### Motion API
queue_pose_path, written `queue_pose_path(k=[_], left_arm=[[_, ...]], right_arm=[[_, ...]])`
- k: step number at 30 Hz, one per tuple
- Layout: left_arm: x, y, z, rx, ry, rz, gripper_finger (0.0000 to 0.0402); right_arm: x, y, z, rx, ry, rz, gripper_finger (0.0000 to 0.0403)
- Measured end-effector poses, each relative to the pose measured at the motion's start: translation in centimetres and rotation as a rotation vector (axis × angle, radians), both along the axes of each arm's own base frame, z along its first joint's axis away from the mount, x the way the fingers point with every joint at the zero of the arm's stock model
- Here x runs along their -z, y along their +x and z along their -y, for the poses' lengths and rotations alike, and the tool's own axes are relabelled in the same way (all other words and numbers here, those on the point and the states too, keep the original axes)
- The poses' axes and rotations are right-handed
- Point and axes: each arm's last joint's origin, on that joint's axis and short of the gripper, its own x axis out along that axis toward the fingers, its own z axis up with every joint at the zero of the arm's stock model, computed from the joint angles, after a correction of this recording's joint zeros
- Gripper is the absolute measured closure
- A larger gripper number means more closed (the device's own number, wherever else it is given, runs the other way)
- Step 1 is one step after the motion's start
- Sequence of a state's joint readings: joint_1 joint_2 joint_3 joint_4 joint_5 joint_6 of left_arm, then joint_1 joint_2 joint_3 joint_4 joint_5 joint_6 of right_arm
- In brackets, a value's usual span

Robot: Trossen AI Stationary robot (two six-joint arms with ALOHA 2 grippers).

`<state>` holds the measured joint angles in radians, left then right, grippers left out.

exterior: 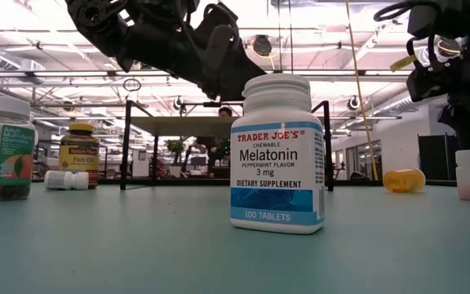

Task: Pick and place medicine bottles onto shelf by color
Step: Put the pink pill bottle on the shelf

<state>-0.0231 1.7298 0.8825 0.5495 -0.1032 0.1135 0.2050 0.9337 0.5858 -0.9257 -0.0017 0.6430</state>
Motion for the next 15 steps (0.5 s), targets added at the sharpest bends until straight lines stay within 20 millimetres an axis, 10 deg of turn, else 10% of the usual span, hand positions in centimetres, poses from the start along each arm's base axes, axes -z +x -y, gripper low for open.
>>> queue_pose_path(k=[6, 15], left_arm=[[0.0, 0.0, 0.0, 0.003, 0.009, -0.001, 0.0046], [0.0, 0.0, 0.0, 0.01, 0.031, -0.003, 0.0046]], right_arm=[[-0.1, 0.4, 0.0, 0.006, -0.018, 0.05, 0.0279], [-0.8, 2.1, -0.4, 0.005, 0.022, 0.237, 0.0282]])
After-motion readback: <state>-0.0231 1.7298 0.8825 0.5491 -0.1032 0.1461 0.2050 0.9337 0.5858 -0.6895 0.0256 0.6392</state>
